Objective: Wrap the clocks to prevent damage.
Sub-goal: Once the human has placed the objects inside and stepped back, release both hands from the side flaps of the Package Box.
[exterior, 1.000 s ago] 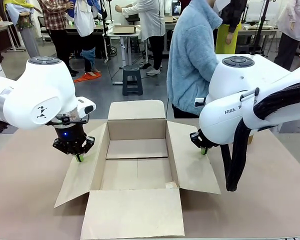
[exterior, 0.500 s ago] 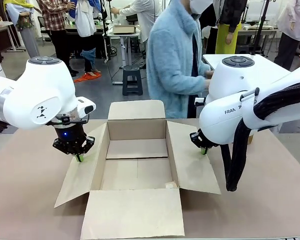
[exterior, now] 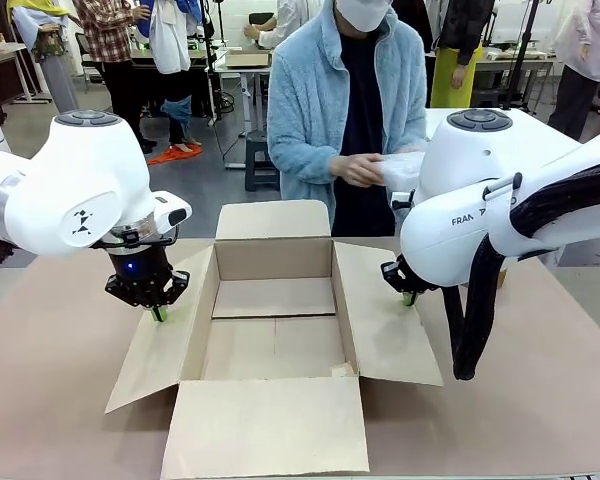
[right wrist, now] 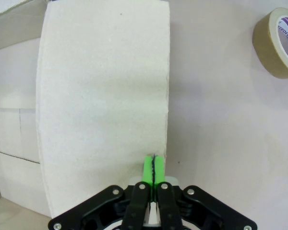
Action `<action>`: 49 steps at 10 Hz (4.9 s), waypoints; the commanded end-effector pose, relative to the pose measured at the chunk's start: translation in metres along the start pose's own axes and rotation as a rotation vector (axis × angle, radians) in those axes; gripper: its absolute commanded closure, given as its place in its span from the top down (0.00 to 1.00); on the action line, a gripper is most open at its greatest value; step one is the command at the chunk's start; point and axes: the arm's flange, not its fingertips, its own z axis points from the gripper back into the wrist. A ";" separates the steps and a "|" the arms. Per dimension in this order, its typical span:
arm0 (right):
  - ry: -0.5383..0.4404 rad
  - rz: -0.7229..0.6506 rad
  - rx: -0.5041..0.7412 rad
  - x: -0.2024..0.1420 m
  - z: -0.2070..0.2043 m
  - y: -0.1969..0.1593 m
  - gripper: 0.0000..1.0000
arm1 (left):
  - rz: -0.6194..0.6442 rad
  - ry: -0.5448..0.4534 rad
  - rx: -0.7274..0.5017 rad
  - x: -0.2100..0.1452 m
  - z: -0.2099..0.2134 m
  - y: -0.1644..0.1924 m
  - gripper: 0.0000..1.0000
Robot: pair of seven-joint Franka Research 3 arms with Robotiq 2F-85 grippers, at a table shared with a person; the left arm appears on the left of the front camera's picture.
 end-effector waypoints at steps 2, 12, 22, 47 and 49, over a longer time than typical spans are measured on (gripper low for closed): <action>0.011 0.005 -0.001 -0.002 -0.004 0.002 0.01 | 0.001 0.005 -0.001 0.001 -0.004 0.000 0.00; 0.011 0.005 -0.001 -0.002 -0.004 0.002 0.01 | 0.001 0.005 -0.001 0.001 -0.004 0.000 0.00; 0.011 0.005 -0.001 -0.002 -0.004 0.002 0.01 | 0.001 0.005 -0.001 0.001 -0.004 0.000 0.00; -0.348 1.102 0.457 -0.022 0.092 -0.202 0.01 | -1.359 -0.383 -0.725 0.004 0.102 0.204 0.00; -0.222 1.127 0.454 -0.030 0.097 -0.207 0.01 | -1.342 -0.390 -0.704 0.001 0.107 0.203 0.00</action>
